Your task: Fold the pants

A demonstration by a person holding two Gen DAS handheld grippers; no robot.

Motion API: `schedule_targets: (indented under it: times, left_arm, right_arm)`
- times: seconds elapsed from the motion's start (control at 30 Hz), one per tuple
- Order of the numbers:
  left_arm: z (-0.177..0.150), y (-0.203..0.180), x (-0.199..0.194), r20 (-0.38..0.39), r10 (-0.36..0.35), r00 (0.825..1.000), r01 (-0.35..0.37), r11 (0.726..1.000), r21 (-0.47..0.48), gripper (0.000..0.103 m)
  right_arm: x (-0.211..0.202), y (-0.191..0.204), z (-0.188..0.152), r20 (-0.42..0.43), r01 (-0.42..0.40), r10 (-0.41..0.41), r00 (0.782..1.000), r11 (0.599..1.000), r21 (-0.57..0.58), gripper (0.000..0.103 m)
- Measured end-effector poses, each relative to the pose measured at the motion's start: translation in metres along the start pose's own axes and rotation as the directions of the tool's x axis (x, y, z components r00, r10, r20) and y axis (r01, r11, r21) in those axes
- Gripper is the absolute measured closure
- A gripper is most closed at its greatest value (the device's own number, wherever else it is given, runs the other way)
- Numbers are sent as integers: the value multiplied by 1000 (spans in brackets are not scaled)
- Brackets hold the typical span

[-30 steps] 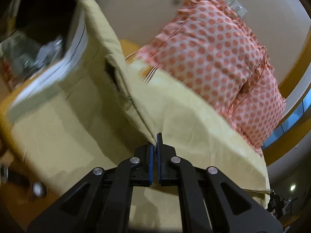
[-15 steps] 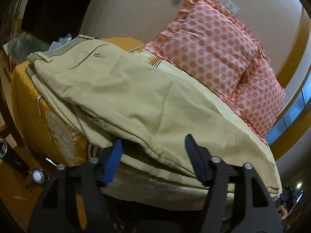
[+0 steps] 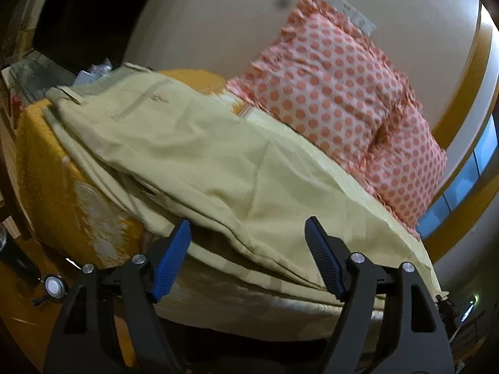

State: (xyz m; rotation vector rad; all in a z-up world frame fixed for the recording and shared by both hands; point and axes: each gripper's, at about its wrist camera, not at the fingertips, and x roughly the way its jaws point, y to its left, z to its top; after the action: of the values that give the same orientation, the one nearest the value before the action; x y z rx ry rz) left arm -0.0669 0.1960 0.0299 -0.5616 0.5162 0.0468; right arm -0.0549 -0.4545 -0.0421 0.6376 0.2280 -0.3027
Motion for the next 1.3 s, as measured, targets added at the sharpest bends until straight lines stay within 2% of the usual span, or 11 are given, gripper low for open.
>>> schedule_targets:
  times: [0.17, 0.3, 0.33, 0.4, 0.47, 0.53, 0.57, 0.63, 0.67, 0.97, 1.3]
  left_arm:
    - [13, 26, -11, 78, 37, 996, -32, 997, -76, 14]
    - [22, 43, -5, 66, 47, 997, -39, 993, -114, 13]
    - [24, 46, -3, 64, 41, 997, -33, 992, -121, 12]
    - [27, 52, 0, 58, 37, 998, -28, 989, -143, 10]
    - [30, 60, 5, 50, 20, 999, -11, 985, -173, 8]
    - [33, 65, 8, 44, 27, 999, -19, 983, -184, 6]
    - [34, 66, 10, 42, 34, 999, -26, 982, -186, 6]
    - [37, 68, 11, 48, 50, 998, -40, 982, -186, 5]
    - [39, 69, 11, 50, 54, 997, -43, 981, -187, 5]
    - [59, 83, 23, 53, 106, 993, -89, 960, -266, 5]
    - [72, 111, 14, 71, 199, 978, -149, 889, -432, 13]
  right_arm:
    - [-5, 128, 4, -64, -327, 321, 945, 924, -200, 99]
    - [-10, 247, -48, -281, -624, 559, 781, 725, -291, 99]
    - [-12, 280, -76, -370, -694, 591, 717, 651, -307, 99]
    - [-14, 331, -135, -549, -773, 554, 625, 533, -343, 99]
    - [-13, 361, -191, -702, -805, 422, 574, 449, -388, 97]
    - [-16, 369, -226, -770, -821, 339, 540, 411, -395, 77]
    - [-22, 366, -232, -775, -826, 340, 534, 407, -391, 66]
    - [-33, 357, -224, -739, -824, 398, 544, 419, -381, 17]
    - [-37, 353, -217, -720, -823, 426, 548, 426, -374, 13]
    - [-21, 317, -163, -620, -789, 526, 582, 549, -275, 12]
    - [-15, 300, -158, -627, -812, 556, 545, 538, -228, 12]
